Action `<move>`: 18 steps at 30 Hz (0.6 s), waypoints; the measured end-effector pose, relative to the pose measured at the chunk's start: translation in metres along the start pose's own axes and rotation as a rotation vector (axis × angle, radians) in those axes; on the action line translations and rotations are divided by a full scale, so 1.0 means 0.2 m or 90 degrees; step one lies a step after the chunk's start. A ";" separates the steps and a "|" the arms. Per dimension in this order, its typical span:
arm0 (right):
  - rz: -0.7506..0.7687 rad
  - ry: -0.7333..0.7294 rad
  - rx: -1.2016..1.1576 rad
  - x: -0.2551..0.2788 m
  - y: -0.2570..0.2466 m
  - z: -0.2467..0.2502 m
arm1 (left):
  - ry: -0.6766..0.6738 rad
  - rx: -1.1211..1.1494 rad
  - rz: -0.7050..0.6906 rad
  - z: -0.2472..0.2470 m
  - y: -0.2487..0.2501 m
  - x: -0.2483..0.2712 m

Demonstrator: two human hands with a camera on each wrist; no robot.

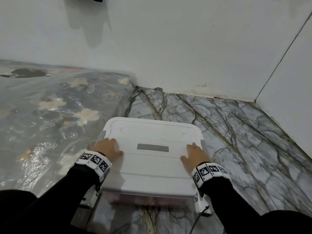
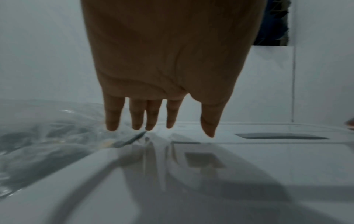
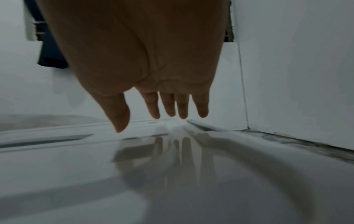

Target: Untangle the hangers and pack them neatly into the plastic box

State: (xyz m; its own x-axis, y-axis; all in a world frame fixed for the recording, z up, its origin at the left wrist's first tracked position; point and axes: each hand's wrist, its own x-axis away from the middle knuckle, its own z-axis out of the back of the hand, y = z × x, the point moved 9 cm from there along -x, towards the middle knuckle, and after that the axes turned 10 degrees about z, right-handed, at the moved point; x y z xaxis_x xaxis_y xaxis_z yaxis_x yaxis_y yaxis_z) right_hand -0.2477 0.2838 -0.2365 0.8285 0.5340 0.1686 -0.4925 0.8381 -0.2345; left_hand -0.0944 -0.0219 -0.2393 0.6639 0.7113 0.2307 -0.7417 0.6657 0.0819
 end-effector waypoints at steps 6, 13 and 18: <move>0.018 -0.102 0.033 -0.02 -0.07 -0.11 | -0.082 -0.042 -0.021 -0.12 0.10 0.00; 0.053 -0.080 0.039 -0.03 -0.12 0.02 | -0.046 0.065 -0.012 0.04 0.16 0.02; 0.126 0.177 -0.093 0.07 -0.24 0.64 | 0.189 0.383 -0.134 0.64 0.28 0.19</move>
